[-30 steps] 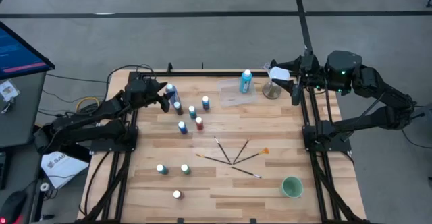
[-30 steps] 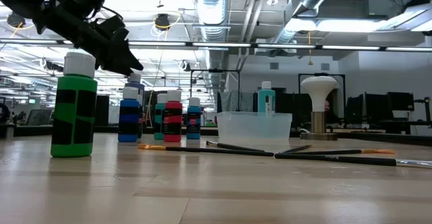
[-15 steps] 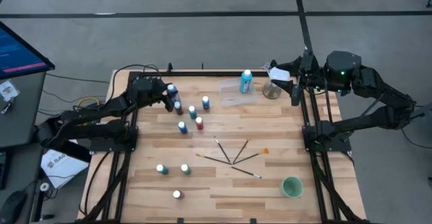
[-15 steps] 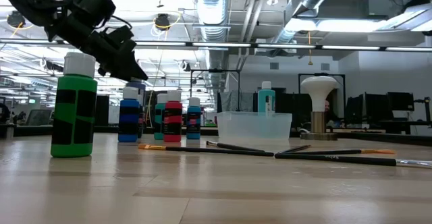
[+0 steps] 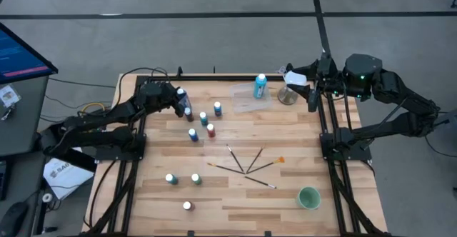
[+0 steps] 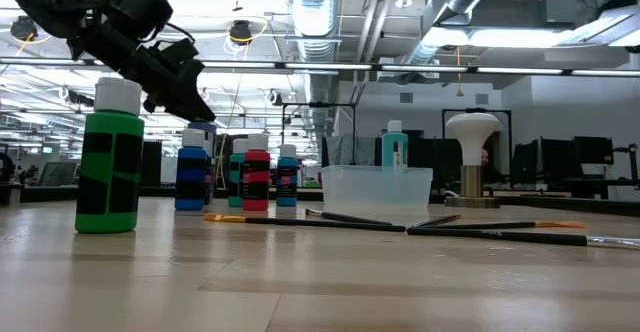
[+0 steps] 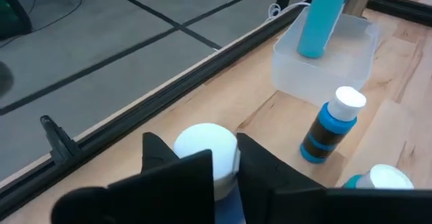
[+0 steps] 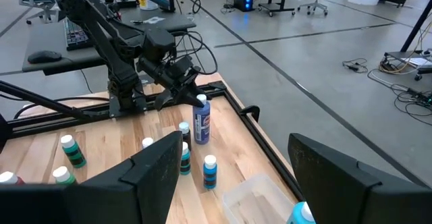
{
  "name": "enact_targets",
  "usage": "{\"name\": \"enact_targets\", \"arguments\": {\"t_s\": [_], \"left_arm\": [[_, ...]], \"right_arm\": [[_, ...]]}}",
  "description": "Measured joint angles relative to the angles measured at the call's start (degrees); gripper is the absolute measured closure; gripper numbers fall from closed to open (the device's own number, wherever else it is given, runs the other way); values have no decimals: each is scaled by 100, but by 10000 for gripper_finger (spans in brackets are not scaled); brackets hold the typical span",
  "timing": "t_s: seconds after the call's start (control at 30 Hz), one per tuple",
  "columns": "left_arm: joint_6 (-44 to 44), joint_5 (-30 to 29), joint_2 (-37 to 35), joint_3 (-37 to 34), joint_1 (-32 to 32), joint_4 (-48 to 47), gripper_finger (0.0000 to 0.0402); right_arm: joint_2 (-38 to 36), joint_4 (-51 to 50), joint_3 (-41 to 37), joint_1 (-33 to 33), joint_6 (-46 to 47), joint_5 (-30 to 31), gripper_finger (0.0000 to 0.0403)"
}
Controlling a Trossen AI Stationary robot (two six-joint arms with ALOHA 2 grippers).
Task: Pick & Place Paint Supplies
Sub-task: Put the large purple paint bottle into the transparent bin
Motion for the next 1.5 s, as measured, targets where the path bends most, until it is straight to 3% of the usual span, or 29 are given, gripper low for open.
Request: {"name": "enact_targets", "arguments": {"t_s": [0.47, 0.67, 1.03, 1.5], "left_arm": [[-119, 104, 304, 2004, -428, 165, 401], [124, 132, 1477, 3129, -848, 378, 401], [226, 1036, 4020, 4606, -1008, 1623, 401], [234, 1362, 5665, 4866, -1001, 2952, 401]], "right_arm": [[-222, -11, 2, 4, -105, 38, 137], [-497, -4, 2, 4, -105, 46, 137], [-565, -2, 2, 4, -38, 43, 137], [-564, -1, 2, 0, 6, 43, 137]]}}
